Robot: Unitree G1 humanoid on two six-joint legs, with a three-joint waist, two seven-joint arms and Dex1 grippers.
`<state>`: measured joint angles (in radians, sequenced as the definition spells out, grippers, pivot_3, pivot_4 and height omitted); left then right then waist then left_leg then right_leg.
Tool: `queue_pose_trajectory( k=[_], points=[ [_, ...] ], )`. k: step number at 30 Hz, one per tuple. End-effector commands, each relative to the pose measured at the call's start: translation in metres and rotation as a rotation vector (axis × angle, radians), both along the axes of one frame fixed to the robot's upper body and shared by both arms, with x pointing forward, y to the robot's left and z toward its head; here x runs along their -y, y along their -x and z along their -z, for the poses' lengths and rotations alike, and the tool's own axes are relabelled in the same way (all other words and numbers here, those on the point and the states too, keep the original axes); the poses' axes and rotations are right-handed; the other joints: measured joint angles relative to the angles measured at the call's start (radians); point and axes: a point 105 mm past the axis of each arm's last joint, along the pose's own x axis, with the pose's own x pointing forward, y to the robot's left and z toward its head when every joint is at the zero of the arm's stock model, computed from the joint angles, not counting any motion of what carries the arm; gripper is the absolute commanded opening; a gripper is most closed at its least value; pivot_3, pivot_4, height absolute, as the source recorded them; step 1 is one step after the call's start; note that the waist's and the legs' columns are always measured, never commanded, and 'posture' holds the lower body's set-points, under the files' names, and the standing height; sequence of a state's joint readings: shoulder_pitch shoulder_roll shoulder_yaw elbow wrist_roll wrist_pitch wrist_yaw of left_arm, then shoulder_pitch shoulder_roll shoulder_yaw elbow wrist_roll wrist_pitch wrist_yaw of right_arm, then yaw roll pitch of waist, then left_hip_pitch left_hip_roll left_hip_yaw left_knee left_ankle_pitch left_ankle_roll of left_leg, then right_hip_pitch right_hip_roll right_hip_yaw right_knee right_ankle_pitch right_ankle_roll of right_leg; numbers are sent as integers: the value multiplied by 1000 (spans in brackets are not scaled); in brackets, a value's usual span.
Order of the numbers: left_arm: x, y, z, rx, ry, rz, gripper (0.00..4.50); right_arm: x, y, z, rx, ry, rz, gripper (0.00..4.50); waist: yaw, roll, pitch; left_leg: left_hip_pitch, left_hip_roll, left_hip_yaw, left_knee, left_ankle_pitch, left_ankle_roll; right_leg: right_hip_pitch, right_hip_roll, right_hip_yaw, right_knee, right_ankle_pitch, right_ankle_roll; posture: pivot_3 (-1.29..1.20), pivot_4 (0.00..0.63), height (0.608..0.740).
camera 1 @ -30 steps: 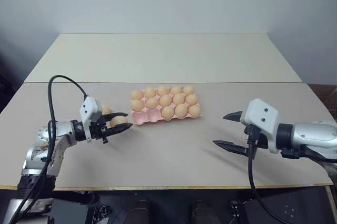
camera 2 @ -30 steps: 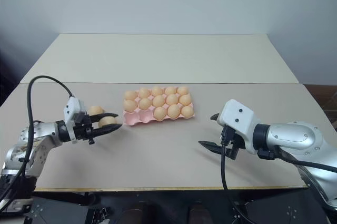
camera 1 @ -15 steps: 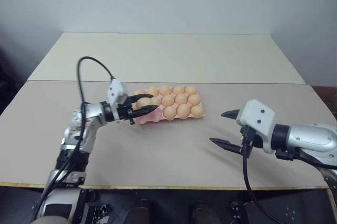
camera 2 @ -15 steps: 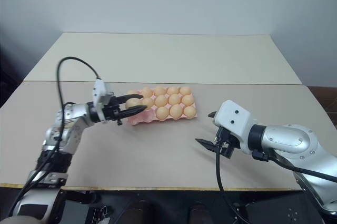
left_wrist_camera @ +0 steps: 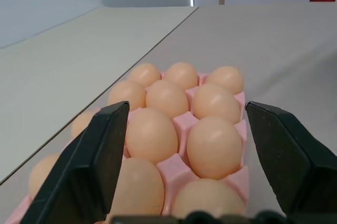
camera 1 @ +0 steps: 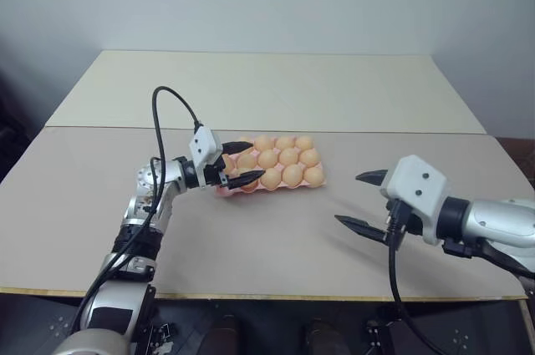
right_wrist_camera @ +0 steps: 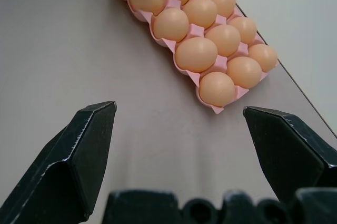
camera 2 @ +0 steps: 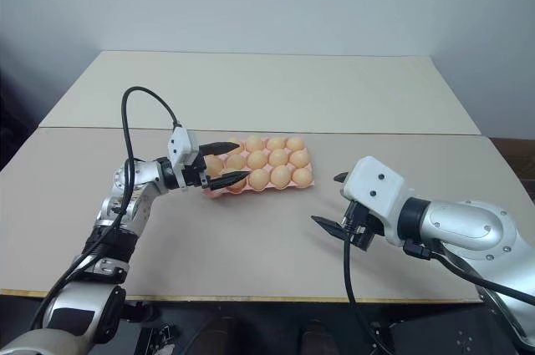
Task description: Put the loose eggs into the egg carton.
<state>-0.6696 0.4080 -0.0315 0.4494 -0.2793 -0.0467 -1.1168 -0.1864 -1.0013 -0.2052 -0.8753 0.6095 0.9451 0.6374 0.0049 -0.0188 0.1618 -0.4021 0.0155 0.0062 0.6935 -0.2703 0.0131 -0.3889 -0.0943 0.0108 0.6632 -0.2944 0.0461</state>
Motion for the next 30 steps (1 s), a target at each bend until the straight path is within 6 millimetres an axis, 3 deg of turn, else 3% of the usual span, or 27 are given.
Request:
queue_pose_trajectory(
  k=[1, 6, 11, 20, 24, 30],
  points=[
    [-5, 0, -25, 86, 49, -15, 3807, -1, 2, -10, 48, 10, -6, 4500, 1, 0, 0, 0, 0, 0, 0, 0, 0, 0, 0, 0, 0, 0, 0, 0, 150, 740],
    [-33, 11, -35, 112, -31, -90, 3807, -2, 2, -16, 50, 14, -38, 4500, -7, 0, 0, 0, 1, 0, 0, 0, 0, 0, 0, 0, 0, 0, 0, 0, 150, 740],
    [-98, 40, -42, 93, -274, -323, 3807, -7, 10, -35, 30, -15, -148, 4500, -26, 0, 0, 2, 3, 0, -2, 0, 0, -1, 2, 1, 0, 0, 0, 0, 150, 740],
    [-168, 88, -48, -11, -446, -595, 3807, -14, 11, -43, 35, 1, -293, 4500, -7, 0, 0, 3, 3, 0, -2, 0, 0, 1, -1, 0, 0, 0, 0, 0, 150, 740],
    [-178, 103, -53, -64, -496, -683, 3807, -14, 11, -43, 21, 25, -326, 4500, -6, 0, 0, 3, 3, 0, -3, 0, 0, 1, -1, 0, 0, 0, 0, 0, 150, 740],
    [-169, 125, -56, -100, -466, -694, 3807, -10, 5, -36, -27, 52, -342, 4500, -9, 0, 0, 2, 3, 0, -3, 0, 0, 0, -1, 1, -1, 0, 0, 0, 150, 740]
  ],
)
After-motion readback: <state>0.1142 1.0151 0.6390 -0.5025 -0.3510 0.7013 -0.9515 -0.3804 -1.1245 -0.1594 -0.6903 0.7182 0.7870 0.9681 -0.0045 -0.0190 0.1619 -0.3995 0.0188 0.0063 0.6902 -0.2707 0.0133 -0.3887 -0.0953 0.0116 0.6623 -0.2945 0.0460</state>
